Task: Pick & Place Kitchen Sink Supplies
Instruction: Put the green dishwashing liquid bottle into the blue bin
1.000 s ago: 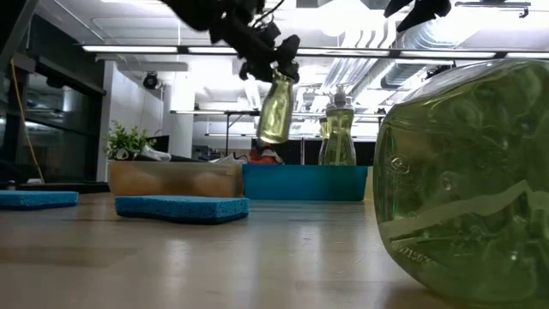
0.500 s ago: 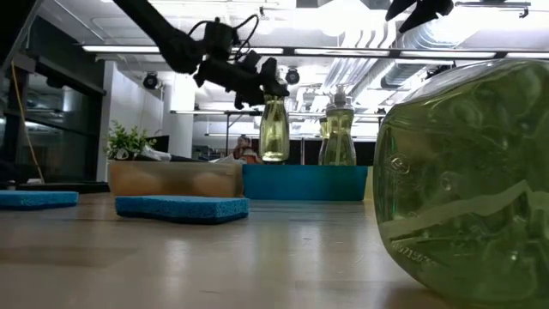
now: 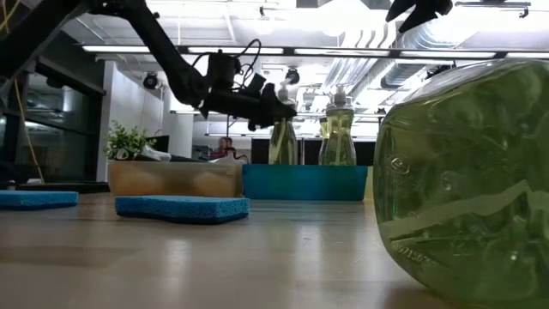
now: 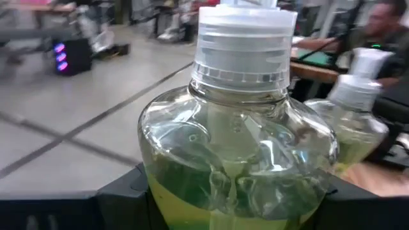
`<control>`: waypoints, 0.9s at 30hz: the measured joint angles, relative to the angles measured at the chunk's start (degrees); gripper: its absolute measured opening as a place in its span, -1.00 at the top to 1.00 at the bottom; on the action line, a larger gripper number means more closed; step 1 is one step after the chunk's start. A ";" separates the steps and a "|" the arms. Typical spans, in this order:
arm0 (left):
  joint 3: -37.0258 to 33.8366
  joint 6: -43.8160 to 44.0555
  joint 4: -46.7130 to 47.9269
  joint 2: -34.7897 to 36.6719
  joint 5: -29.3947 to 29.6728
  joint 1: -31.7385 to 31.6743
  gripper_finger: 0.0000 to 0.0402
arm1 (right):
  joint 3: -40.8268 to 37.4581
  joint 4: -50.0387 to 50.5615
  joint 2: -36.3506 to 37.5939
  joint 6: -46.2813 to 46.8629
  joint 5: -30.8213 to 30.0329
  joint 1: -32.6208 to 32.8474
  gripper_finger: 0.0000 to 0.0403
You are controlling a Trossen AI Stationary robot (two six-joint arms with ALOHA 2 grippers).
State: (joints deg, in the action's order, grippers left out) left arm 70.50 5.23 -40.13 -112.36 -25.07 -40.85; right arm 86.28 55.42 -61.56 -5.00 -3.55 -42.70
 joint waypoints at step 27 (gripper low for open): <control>3.47 -9.53 3.24 -5.59 -10.86 -3.00 0.02 | 0.00 1.85 0.00 2.03 -5.05 0.00 -0.91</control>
State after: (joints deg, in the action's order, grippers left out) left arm 73.97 -4.29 -36.89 -117.95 -35.94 -43.86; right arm 86.28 57.27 -61.56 -2.96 -8.60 -42.70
